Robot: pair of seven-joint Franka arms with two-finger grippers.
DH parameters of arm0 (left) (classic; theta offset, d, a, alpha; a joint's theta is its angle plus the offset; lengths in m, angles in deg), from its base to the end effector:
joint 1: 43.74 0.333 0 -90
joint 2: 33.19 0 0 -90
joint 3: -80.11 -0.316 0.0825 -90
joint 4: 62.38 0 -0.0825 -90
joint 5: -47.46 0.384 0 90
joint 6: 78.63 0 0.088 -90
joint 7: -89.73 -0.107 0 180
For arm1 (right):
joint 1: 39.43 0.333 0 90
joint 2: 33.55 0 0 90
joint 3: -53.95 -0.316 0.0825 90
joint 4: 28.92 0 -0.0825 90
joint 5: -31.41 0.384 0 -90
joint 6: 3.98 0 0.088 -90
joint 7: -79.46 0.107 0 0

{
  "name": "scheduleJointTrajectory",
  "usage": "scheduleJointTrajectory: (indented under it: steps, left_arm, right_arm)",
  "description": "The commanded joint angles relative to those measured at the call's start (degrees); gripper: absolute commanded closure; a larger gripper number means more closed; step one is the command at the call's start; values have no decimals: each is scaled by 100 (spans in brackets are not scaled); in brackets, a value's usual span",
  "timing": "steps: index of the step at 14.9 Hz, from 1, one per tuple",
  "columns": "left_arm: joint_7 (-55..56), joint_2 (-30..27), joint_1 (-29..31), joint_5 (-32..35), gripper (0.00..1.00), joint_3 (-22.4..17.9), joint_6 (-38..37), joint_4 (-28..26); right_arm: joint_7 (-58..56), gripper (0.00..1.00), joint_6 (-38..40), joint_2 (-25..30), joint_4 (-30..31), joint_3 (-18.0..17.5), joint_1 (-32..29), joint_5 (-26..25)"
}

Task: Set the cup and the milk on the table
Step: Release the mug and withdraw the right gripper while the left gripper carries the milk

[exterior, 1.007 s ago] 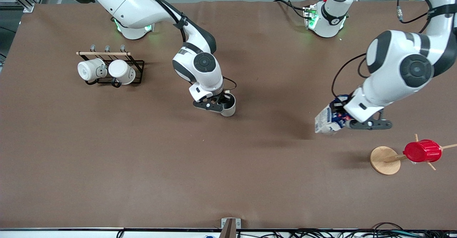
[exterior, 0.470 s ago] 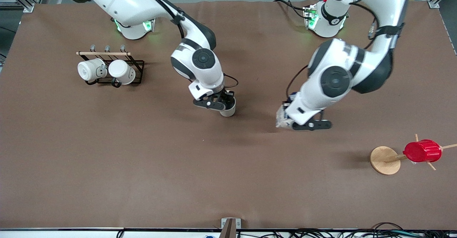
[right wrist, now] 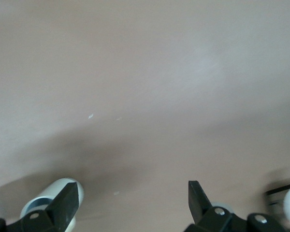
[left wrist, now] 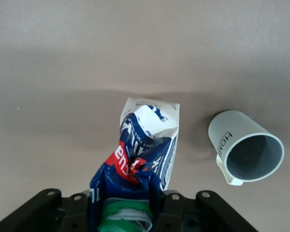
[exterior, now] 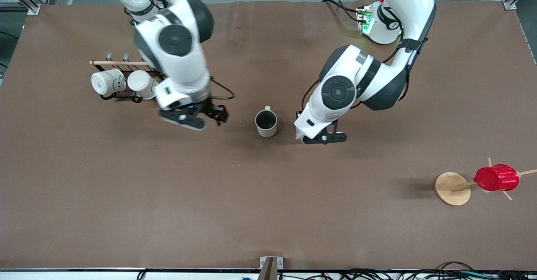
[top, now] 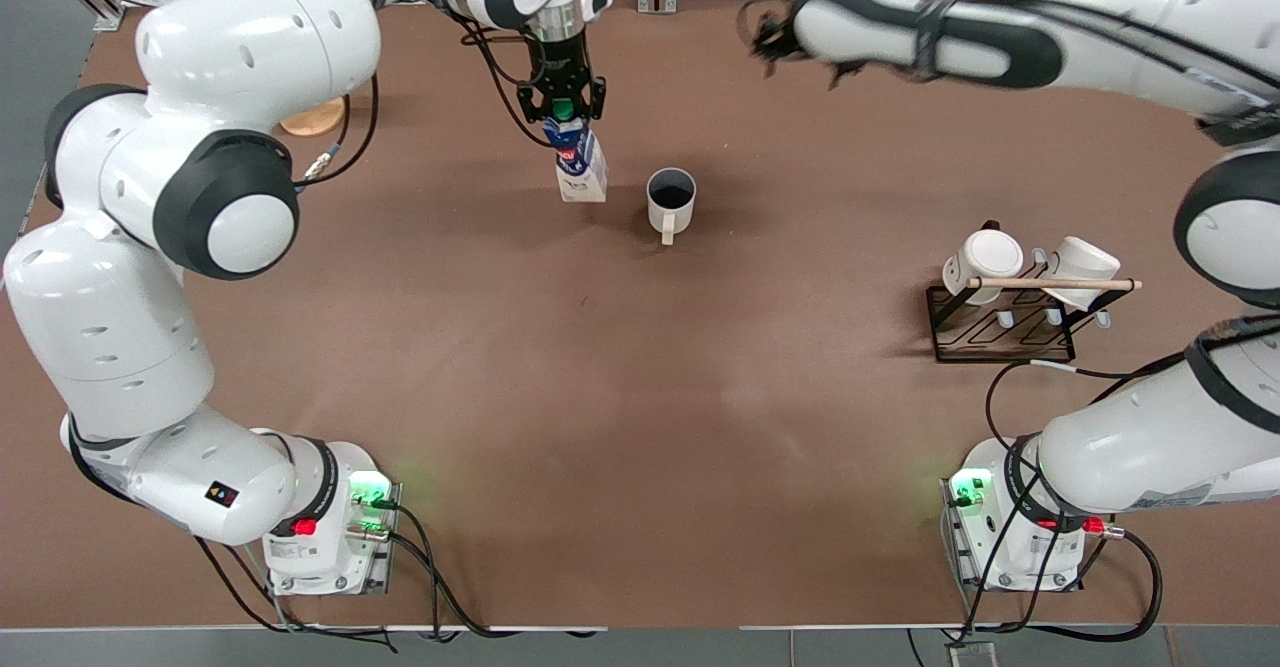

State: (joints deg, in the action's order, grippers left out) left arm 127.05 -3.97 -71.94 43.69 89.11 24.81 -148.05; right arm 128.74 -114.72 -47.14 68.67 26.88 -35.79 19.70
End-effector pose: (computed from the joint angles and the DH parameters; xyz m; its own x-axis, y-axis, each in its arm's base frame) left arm 0.5431 -0.3996 0.3634 0.9709 0.0361 -0.2369 0.0347 -0.9993 -0.0099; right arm 0.5567 0.2894 0.4662 0.9625 -0.2605 0.0765 -0.2641 -0.9636 0.0418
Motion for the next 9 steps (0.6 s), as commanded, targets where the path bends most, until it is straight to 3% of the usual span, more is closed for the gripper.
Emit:
scheduleJointTrajectory:
  steps: [1,5,7,9]
  left_arm:
    - [196,329,-167,-97,87,-39,-131,383]
    - [338,682,-265,-97,87,-39,-131,727]
    - [338,682,-318,-97,87,-39,-140,701]
    - [329,673,-335,-97,87,-39,-140,701]
  right_arm:
    - [-1836,0,367,725,252,1111,-12,581]
    - [-4509,0,992,1165,42,2782,-4,1162]
    - [-5583,0,1395,1175,-370,3380,-4,1171]
    - [-5965,0,1957,1149,-933,3734,-21,1162]
